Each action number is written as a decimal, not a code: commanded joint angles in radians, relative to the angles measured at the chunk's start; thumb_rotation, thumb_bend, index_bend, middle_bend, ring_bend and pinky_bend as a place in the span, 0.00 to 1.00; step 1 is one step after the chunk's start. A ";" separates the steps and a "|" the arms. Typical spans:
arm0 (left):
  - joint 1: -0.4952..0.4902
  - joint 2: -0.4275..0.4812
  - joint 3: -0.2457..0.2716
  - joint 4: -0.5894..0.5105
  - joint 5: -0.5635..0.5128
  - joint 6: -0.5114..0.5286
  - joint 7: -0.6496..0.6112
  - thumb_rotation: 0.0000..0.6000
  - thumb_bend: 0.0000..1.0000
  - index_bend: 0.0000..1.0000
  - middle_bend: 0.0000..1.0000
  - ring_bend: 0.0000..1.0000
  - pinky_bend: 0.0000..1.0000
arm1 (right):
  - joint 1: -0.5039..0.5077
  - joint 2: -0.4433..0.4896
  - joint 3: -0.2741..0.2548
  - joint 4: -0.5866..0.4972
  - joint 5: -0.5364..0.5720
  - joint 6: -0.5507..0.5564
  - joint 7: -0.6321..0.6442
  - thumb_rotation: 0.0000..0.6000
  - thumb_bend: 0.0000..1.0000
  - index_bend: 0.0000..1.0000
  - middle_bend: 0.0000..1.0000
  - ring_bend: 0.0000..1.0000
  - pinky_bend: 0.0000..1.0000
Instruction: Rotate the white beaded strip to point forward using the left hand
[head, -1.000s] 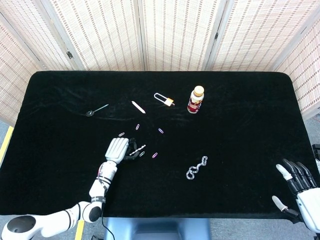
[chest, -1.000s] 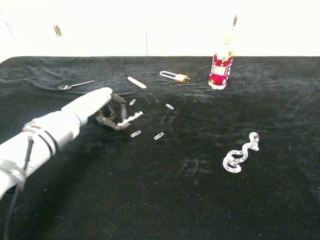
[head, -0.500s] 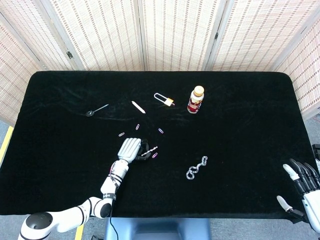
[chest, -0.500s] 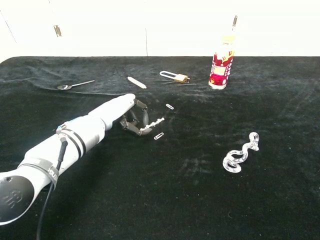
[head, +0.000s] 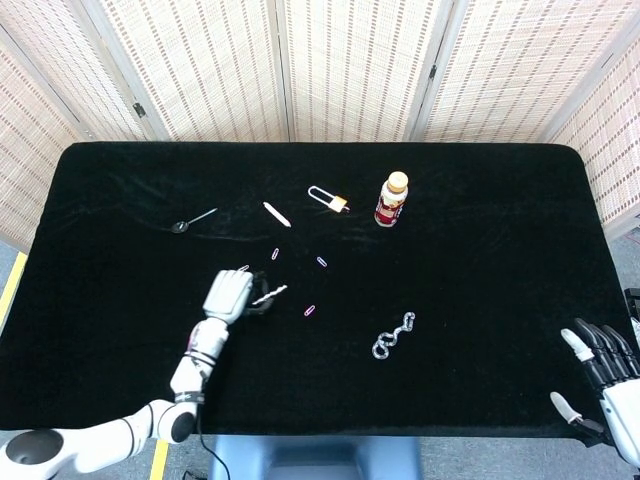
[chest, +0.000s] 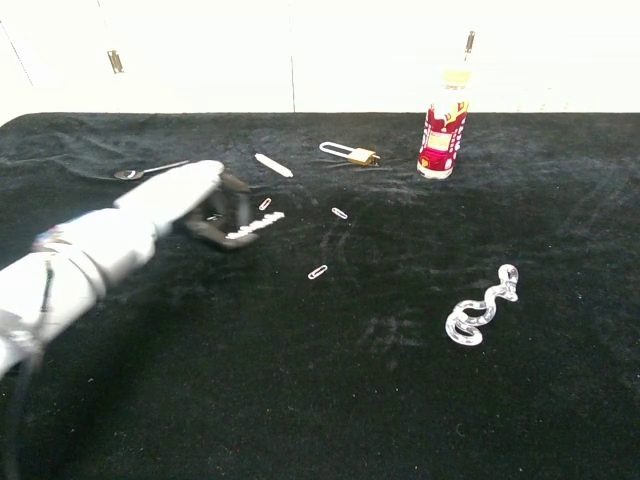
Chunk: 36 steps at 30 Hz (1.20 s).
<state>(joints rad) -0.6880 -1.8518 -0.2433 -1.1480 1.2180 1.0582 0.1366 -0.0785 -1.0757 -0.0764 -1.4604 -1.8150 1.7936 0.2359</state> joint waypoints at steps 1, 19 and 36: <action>0.087 0.100 0.047 -0.099 -0.017 0.071 0.070 1.00 0.44 0.84 1.00 1.00 1.00 | 0.002 -0.002 -0.002 -0.003 -0.013 0.002 -0.011 1.00 0.29 0.00 0.00 0.00 0.00; 0.170 0.241 0.078 -0.268 -0.067 0.118 0.210 1.00 0.32 0.40 1.00 1.00 1.00 | 0.027 -0.006 -0.011 -0.025 -0.068 -0.018 -0.072 1.00 0.29 0.00 0.00 0.00 0.00; 0.190 0.375 0.088 -0.472 -0.135 0.133 0.326 1.00 0.13 0.00 0.96 1.00 1.00 | 0.026 -0.009 -0.014 -0.026 -0.071 -0.014 -0.079 1.00 0.29 0.00 0.00 0.00 0.00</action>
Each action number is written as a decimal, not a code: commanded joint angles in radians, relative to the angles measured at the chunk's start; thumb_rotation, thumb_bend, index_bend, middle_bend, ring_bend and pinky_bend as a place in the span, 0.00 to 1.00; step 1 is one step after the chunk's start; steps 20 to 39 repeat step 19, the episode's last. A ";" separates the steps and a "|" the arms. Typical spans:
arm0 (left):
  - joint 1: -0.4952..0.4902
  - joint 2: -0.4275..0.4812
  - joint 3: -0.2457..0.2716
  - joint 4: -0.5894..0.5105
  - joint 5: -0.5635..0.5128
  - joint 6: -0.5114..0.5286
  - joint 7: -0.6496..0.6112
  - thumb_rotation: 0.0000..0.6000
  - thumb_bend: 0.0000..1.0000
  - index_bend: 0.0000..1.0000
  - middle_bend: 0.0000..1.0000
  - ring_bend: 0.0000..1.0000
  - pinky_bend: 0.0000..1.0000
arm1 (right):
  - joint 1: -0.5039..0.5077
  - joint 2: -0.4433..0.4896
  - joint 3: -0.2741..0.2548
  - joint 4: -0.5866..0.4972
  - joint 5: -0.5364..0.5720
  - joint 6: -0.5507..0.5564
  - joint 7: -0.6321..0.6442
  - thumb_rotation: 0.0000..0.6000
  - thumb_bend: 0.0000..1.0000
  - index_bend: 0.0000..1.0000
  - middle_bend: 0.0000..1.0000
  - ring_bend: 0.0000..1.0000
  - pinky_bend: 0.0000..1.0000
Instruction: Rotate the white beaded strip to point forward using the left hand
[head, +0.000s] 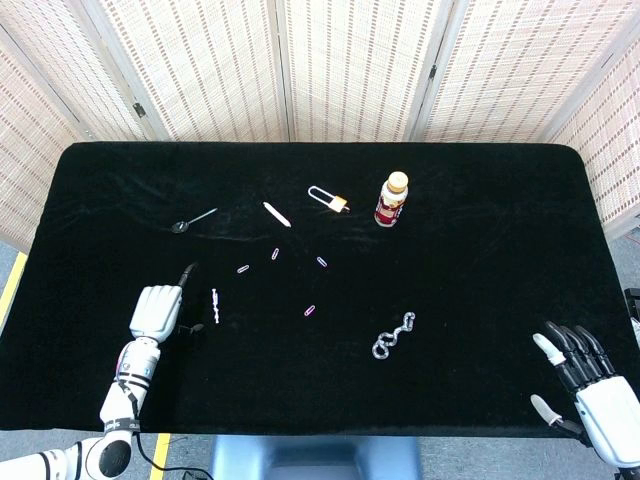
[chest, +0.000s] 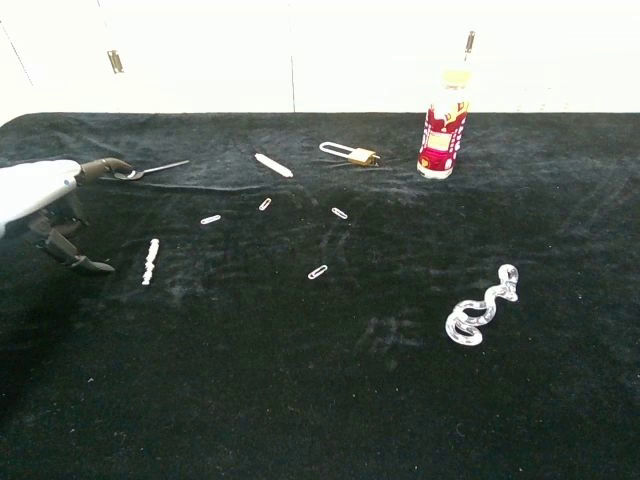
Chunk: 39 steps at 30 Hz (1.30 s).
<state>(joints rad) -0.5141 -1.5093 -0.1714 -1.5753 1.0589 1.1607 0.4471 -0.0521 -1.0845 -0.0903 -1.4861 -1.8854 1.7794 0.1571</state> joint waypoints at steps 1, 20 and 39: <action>0.028 0.053 0.026 -0.074 0.039 0.047 0.018 1.00 0.13 0.00 0.95 1.00 1.00 | 0.000 -0.001 -0.001 0.001 -0.002 0.000 -0.002 1.00 0.29 0.00 0.00 0.00 0.00; 0.507 0.249 0.408 -0.015 0.614 0.624 -0.091 1.00 0.13 0.00 0.00 0.00 0.00 | -0.005 -0.016 0.012 -0.026 0.028 -0.017 -0.070 1.00 0.29 0.00 0.00 0.00 0.00; 0.507 0.249 0.408 -0.015 0.614 0.624 -0.091 1.00 0.13 0.00 0.00 0.00 0.00 | -0.005 -0.016 0.012 -0.026 0.028 -0.017 -0.070 1.00 0.29 0.00 0.00 0.00 0.00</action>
